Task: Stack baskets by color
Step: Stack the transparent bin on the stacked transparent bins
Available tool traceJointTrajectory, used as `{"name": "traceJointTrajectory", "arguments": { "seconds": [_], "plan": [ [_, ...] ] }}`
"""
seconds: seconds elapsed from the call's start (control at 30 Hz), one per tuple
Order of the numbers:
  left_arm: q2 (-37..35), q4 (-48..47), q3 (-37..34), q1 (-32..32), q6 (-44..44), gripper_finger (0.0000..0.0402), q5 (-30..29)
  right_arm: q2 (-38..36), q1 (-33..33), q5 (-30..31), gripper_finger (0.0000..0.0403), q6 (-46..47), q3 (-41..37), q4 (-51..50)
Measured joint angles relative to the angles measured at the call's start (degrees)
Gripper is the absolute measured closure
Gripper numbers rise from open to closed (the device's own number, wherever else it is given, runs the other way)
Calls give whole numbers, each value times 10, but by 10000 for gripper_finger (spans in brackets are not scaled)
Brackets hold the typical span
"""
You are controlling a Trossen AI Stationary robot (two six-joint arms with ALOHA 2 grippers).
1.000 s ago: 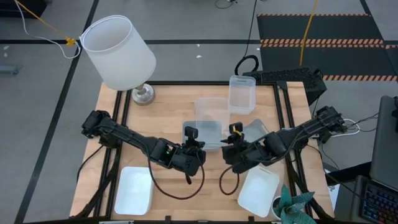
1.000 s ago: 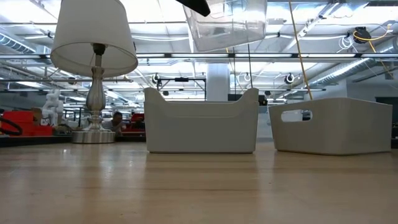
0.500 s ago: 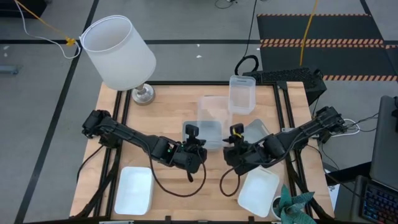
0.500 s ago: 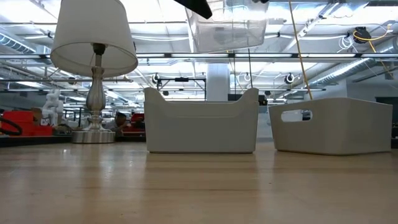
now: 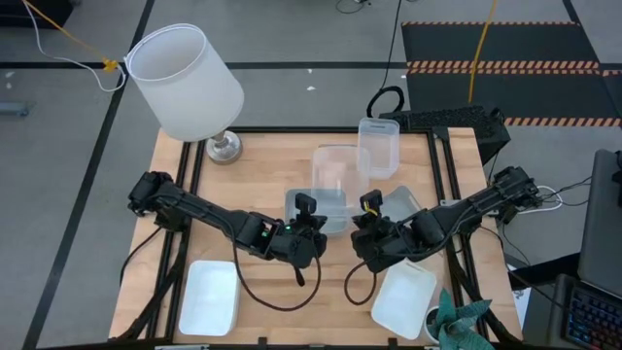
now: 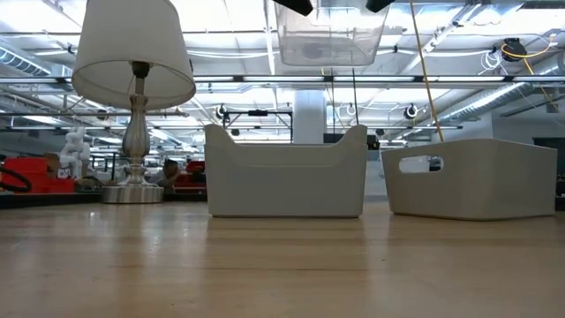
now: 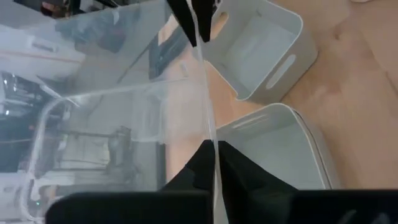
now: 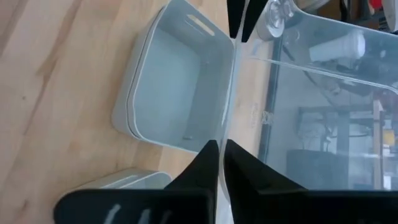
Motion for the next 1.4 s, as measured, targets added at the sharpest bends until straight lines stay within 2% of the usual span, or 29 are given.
{"name": "traceJointTrajectory", "arguments": {
  "seconds": [0.13, 0.27, 0.4, 0.5, 0.63, 0.8, 0.93, 1.17, 1.4],
  "plan": [
    [-1, 21, 1, 2, -13, 350, 1, 0, -9, 3, 398, 0, -1, -1],
    [-2, 32, 1, 3, -19, 269, -11, -2, -28, -8, 399, -4, -1, -13],
    [-2, 43, 1, 1, -38, 195, -63, -8, -56, -45, 400, -28, -1, -24],
    [-22, 14, 0, -3, -83, 168, -104, -21, -85, -69, 400, -56, -1, -43],
    [-65, -68, 1, -1, -187, 172, -109, -47, -131, -113, 400, -107, -1, -65],
    [-89, -209, 1, 13, -341, 208, -110, -95, -206, -197, 400, -202, 0, -74],
    [-85, -276, -1, 18, -397, 238, -107, -132, -282, -252, 400, -254, 0, -73],
    [-98, -192, -76, 46, -342, 269, -95, -166, -414, -336, 399, -299, 0, -76],
    [-146, 21, -186, 90, -223, 276, 29, -167, -490, -402, 399, -337, 0, -76]
  ]
}}
